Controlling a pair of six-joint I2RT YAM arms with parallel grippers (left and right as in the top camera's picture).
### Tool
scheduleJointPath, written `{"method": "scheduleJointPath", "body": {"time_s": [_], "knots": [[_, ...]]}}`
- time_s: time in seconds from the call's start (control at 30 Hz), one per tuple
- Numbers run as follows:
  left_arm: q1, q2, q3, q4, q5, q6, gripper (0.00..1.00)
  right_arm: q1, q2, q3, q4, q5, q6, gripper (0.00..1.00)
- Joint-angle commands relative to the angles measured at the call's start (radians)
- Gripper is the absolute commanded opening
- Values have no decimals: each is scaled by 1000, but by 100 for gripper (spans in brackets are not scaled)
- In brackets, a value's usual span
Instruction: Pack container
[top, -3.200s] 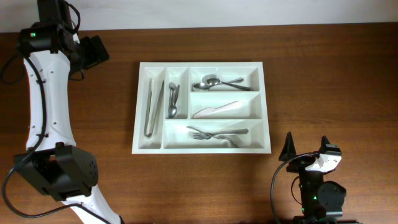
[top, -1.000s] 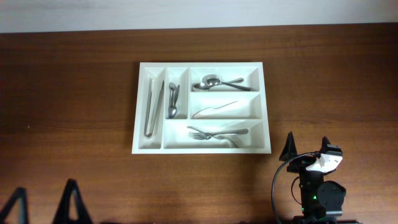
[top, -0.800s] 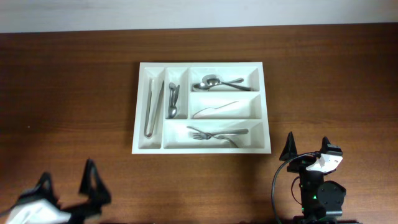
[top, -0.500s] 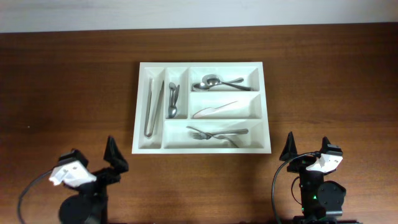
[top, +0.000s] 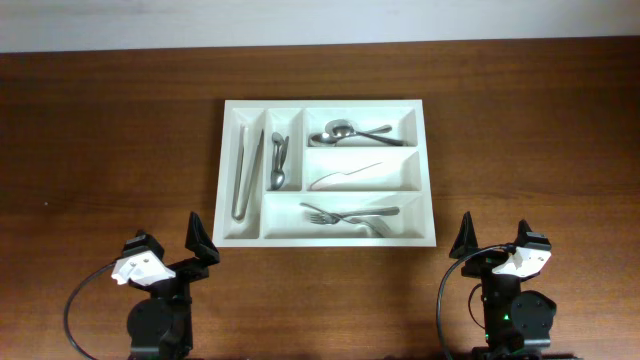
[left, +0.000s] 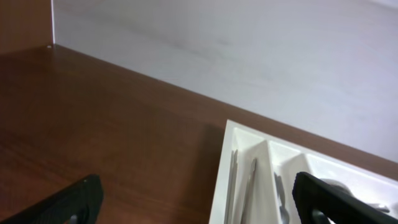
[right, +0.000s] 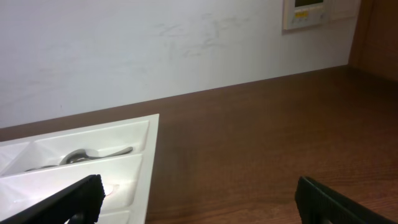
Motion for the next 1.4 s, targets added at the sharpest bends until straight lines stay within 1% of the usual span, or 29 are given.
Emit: {"method": "scheduleJointPath", "body": {"time_s": [0.0, 0.23, 0.4, 0.57, 0.67, 0.8, 1.07, 1.17, 1.27, 1.37], "knots": [[6, -12, -34, 8, -8, 17, 99, 5, -10, -5, -8, 16, 3, 99], [6, -30, -84, 20, -8, 18, 99, 5, -10, -5, -8, 16, 3, 99], [6, -73, -109, 5, -8, 50, 99, 5, -10, -5, -8, 16, 3, 99], [7, -100, -109, 16, -6, 179, 99, 5, -10, -5, -8, 16, 4, 99], [7, -101, -109, 34, 16, 280, 99, 5, -10, -5, -8, 16, 4, 99], [7, -101, -109, 36, 40, 355, 99, 5, -10, -5, -8, 16, 3, 99], [7, -101, -109, 33, 95, 399, 99, 5, -10, -5, -8, 16, 3, 99], [6, -101, -109, 20, 98, 399, 99, 5, -10, -5, -8, 16, 4, 99], [7, -101, -109, -26, 98, 399, 99, 5, -10, -5, -8, 16, 4, 99], [7, -99, -108, -25, 98, 399, 99, 5, -10, -5, -8, 16, 4, 99]]}}
